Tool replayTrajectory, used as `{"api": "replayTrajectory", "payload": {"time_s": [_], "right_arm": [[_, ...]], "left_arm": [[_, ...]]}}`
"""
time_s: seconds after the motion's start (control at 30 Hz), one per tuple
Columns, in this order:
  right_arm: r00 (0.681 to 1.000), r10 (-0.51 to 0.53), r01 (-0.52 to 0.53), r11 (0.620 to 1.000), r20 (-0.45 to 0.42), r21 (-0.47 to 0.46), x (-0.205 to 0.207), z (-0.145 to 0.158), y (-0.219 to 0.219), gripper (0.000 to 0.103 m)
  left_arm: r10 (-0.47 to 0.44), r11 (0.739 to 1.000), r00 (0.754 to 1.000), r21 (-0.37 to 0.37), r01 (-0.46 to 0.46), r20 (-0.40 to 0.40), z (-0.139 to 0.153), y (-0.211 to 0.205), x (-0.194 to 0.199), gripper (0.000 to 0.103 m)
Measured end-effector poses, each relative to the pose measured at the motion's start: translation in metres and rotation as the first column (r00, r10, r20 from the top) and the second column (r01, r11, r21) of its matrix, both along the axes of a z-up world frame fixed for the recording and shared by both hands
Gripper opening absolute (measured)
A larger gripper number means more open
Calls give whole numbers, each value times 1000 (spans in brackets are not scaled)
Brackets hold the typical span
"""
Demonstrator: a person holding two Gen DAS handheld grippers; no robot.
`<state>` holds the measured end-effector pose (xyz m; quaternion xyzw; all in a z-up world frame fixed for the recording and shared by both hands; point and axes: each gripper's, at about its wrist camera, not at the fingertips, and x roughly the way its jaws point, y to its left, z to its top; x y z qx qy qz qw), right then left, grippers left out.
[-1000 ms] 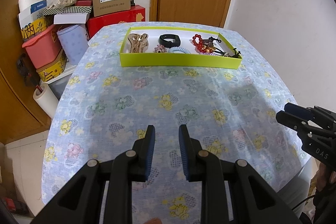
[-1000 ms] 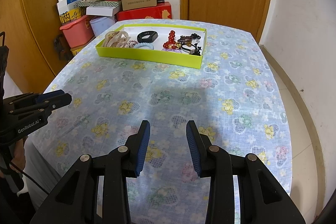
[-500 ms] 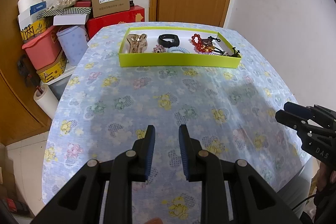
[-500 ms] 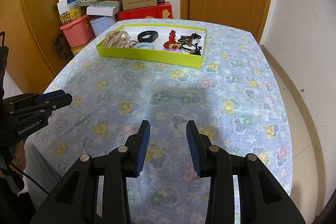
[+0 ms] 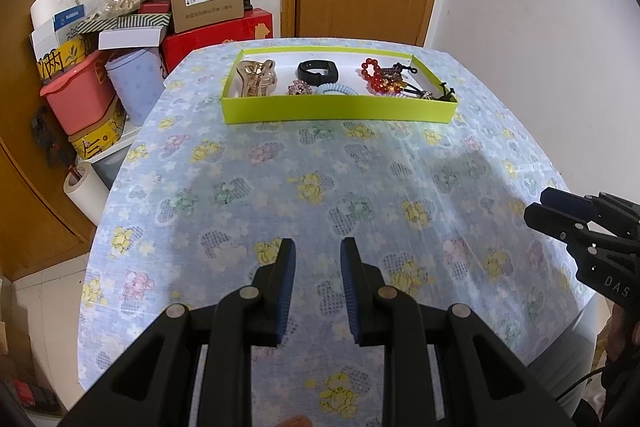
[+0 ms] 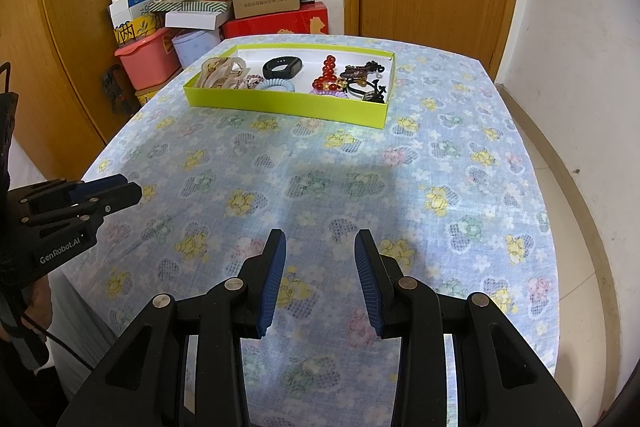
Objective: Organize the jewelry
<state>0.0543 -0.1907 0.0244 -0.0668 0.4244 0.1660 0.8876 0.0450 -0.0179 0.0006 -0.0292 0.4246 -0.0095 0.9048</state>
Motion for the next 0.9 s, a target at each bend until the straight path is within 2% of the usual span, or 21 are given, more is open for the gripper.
{"api": "replayTrajectory", "payload": {"time_s": [0.9], "right_arm": [[1000, 1, -1, 1000, -1, -2, -1, -1, 1, 37]], "left_arm": [[-5, 1000, 1000, -3, 5, -5, -5, -4, 0, 24]]}}
